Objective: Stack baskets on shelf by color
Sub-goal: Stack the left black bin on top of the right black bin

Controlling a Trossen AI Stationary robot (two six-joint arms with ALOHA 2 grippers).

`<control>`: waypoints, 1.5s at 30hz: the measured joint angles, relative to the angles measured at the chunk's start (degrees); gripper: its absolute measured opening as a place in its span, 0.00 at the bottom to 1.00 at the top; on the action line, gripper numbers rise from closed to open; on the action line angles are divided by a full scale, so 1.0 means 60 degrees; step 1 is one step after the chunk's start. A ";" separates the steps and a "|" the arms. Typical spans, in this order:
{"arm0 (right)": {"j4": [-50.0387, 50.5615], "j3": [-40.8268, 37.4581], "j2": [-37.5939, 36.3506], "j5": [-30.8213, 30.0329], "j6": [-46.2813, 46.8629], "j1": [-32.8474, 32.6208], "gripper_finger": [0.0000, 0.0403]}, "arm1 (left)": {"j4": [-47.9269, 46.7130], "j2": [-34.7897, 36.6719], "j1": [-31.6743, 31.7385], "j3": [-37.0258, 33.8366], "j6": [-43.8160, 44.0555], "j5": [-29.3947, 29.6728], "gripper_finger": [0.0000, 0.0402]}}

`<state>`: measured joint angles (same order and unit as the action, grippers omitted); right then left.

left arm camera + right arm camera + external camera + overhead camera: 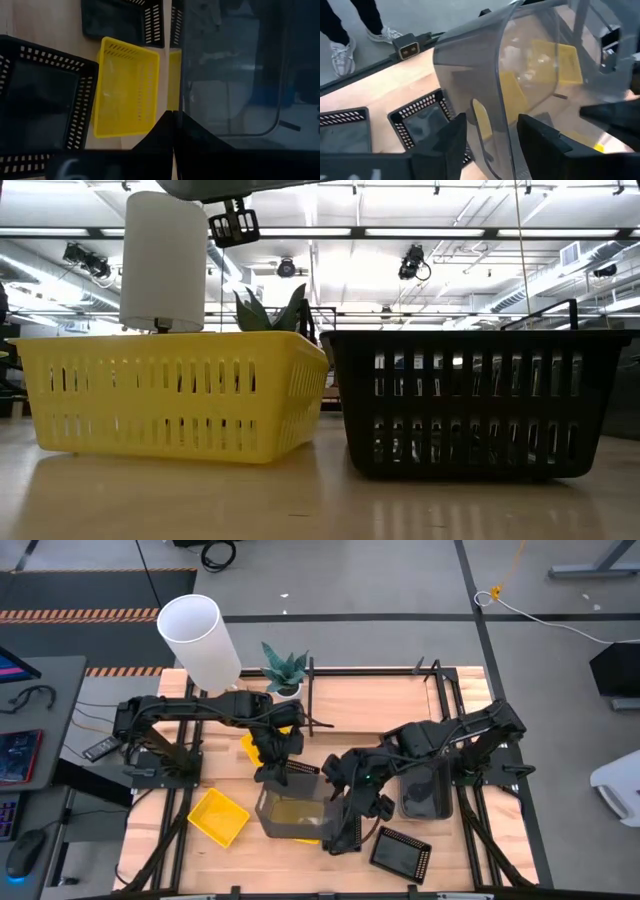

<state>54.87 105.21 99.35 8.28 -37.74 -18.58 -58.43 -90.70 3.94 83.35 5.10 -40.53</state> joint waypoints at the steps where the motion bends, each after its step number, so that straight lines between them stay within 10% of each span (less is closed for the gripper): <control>1: 0.0001 0.0000 0.0008 0.0072 0.0000 -0.0011 0.42 | 0.0069 -0.0003 -0.0010 0.0000 0.0000 0.0007 0.02; 12: 0.0056 0.0000 -0.0003 0.0739 0.0036 -0.0052 0.26 | 0.1042 -0.0069 -0.0025 0.0000 0.0351 0.0281 0.06; 27: 0.0245 -0.0015 0.0012 0.0693 0.0058 -0.0041 0.02 | 0.2281 -0.0069 -0.0369 0.0007 0.1505 0.2160 0.39; 45: 0.0856 -0.0018 -0.0046 0.0571 0.1192 -0.0067 0.02 | 0.3249 0.0464 0.0266 0.0007 0.2244 0.1893 0.58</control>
<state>60.01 105.10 99.07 11.70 -30.59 -18.98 -38.94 -87.91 5.54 83.40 18.57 -29.17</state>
